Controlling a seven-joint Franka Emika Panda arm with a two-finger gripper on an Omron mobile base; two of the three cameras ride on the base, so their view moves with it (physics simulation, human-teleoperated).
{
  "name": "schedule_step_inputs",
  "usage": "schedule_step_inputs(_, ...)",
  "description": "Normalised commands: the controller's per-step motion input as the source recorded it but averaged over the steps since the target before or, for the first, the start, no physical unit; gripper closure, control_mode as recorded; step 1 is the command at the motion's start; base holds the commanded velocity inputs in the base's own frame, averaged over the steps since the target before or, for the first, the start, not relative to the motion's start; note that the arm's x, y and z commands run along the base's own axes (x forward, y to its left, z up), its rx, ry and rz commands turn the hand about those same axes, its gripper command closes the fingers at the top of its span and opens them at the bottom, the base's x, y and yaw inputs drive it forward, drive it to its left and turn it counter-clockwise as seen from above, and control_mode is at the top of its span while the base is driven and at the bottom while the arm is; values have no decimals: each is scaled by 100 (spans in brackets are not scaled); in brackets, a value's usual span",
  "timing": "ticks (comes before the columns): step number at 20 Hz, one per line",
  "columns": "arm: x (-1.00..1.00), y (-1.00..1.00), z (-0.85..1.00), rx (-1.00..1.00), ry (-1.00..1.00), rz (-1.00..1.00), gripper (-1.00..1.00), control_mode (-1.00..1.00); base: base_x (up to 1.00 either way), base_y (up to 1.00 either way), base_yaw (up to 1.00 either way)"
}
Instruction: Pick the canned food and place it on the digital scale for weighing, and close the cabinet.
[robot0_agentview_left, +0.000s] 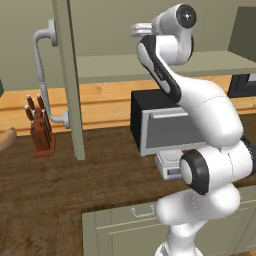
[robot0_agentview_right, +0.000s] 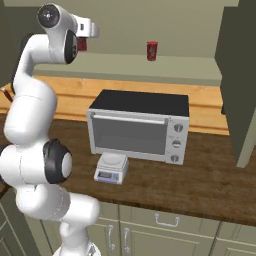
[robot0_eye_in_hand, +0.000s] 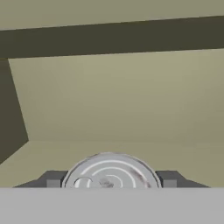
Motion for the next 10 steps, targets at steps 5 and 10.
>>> schedule_step_inputs(5, -100, -28, 1, 11, -4, 0, 100, -100, 0, 0, 0)
schedule_step_inputs(10, -100, -65, -2, 9, -1, 5, 100, -100, 0, 0, 0)
